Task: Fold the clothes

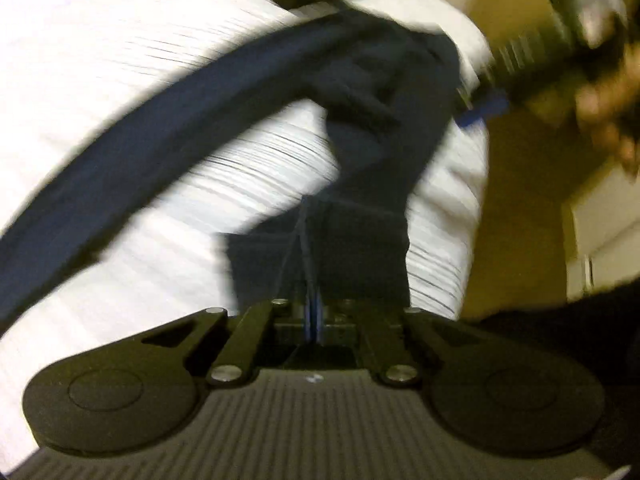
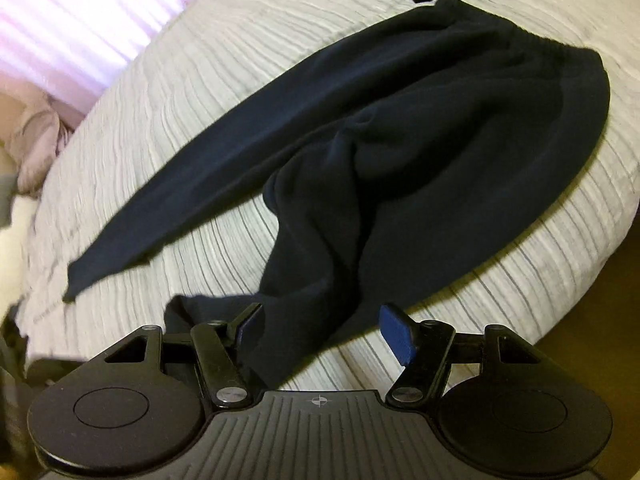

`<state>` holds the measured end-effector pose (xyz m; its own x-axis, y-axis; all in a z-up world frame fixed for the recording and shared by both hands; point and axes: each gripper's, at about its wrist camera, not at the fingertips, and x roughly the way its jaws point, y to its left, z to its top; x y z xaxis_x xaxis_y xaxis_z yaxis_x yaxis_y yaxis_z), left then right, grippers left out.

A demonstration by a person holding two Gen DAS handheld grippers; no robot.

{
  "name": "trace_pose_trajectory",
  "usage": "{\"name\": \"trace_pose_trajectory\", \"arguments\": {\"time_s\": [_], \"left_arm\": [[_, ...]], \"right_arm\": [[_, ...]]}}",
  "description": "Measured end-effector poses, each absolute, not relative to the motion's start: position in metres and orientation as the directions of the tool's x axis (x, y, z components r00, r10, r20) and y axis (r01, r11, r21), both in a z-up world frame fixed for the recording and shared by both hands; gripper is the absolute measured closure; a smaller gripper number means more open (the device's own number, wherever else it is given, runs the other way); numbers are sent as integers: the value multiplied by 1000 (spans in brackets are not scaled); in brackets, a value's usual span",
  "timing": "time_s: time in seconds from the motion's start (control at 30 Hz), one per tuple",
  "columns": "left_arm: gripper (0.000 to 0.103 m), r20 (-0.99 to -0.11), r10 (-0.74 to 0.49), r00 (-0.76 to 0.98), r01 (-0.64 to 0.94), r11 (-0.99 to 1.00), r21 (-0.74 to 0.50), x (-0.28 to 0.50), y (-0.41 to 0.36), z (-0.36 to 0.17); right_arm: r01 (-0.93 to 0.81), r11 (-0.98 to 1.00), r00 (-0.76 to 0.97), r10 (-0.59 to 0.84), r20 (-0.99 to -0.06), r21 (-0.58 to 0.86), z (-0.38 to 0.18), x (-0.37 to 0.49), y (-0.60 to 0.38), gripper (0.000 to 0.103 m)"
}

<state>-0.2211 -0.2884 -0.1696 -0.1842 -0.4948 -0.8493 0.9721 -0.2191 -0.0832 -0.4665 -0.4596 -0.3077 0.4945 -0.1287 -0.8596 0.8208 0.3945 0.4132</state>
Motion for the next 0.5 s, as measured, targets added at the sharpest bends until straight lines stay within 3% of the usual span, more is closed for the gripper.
{"name": "trace_pose_trajectory", "arguments": {"time_s": [0.1,0.23,0.33,0.5], "left_arm": [[102,-824,-566,-24,991,94,-94,-147,-246,-112],[102,-836,-481,263,865,501,-16,-52,-182,-72],[99,-857,-328,397,738,669,86,-13,-159,-89],[99,-920,-167,354,699,701,141,1,-147,-139]], "right_arm": [[821,410,478,-112,-871,398,-312,-465,-460,36],[802,456,479,-104,-872,387,-316,-465,-459,36],[799,454,483,-92,-871,395,-318,-463,-456,36],[803,451,469,-77,-880,389,-320,-463,-452,36]]}}
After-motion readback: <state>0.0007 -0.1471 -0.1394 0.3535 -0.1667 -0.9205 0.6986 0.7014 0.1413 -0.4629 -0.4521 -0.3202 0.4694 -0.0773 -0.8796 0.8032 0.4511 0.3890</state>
